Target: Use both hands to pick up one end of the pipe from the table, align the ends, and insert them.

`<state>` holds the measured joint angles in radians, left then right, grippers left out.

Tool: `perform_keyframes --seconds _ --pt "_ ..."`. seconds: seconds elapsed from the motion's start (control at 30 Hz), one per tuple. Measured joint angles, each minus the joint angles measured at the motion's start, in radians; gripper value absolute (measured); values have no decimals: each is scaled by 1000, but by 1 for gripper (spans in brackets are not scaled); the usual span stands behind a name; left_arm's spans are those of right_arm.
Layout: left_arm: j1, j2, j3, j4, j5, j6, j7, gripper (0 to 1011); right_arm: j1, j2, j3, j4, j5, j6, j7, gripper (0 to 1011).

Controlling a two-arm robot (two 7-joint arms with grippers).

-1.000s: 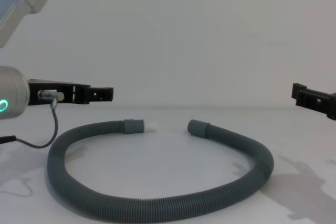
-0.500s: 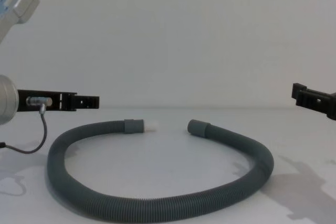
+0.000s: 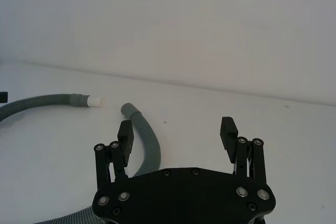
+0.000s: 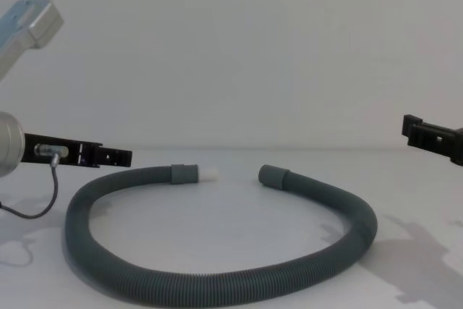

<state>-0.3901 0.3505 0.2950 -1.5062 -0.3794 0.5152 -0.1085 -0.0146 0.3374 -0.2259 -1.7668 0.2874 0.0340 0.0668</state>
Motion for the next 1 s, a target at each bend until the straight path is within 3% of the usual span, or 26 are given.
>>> perform_keyframes --seconds 0.3,0.6,1.0 --pt "-62 17 30 67 21 46 -48 1001 0 0 0 0 0 0 0 1007" --pt "-108 22 52 137 37 56 -91 1002 0 0 0 0 0 0 0 1007" --pt "-178 19 94 243 80 -14 -150 1002 0 0 0 0 0 0 0 1007"
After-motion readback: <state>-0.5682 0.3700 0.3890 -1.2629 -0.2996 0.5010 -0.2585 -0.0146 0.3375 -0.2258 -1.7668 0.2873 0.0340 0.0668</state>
